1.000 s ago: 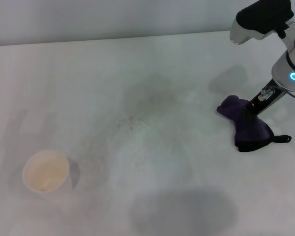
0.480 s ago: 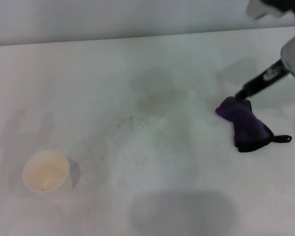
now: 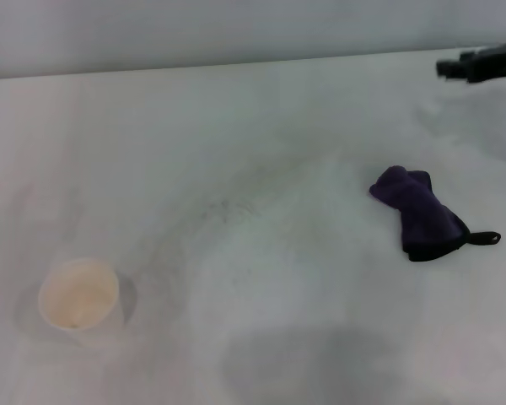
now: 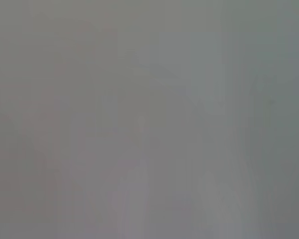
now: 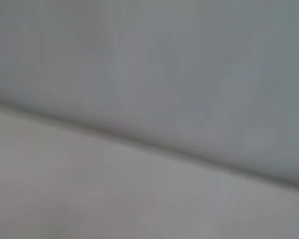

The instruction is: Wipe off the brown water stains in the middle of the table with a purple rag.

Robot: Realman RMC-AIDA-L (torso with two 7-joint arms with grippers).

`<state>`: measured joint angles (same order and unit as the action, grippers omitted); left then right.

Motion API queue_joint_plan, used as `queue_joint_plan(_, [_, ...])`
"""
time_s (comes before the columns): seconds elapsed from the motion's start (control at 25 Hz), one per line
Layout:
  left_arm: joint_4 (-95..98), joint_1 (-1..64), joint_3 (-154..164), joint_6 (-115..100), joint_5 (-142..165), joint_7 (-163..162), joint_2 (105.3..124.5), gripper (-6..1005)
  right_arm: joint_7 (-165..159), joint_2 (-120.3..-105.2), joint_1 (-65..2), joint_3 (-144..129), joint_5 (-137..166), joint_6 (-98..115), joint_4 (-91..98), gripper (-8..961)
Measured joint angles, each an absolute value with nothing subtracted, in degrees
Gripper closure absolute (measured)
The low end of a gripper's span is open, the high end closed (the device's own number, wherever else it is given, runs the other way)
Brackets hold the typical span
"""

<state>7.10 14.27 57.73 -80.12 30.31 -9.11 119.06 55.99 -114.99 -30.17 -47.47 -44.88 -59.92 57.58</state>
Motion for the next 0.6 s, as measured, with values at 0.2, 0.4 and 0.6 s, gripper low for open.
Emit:
queue_joint_plan(0.2, [5.5, 15.0, 57.7, -80.0, 26.6, -9.0, 119.36, 138, 76.0, -114.83, -26.2, -39.5, -66.9, -56.6, 50.3, 508])
queue_joint_plan(0.4, [3.7, 15.8, 57.7, -79.8, 24.5, -8.8, 119.33, 138, 93.7, -114.88, -24.0, -34.9, -83.5, -56.7, 42.7, 508])
queue_joint_plan(0.6, [2.9, 16.1, 57.7, -79.8, 20.7, -6.9, 119.63, 138, 112.0, -115.09, -22.4, -31.0, -96.5, -58.1, 33.9, 508])
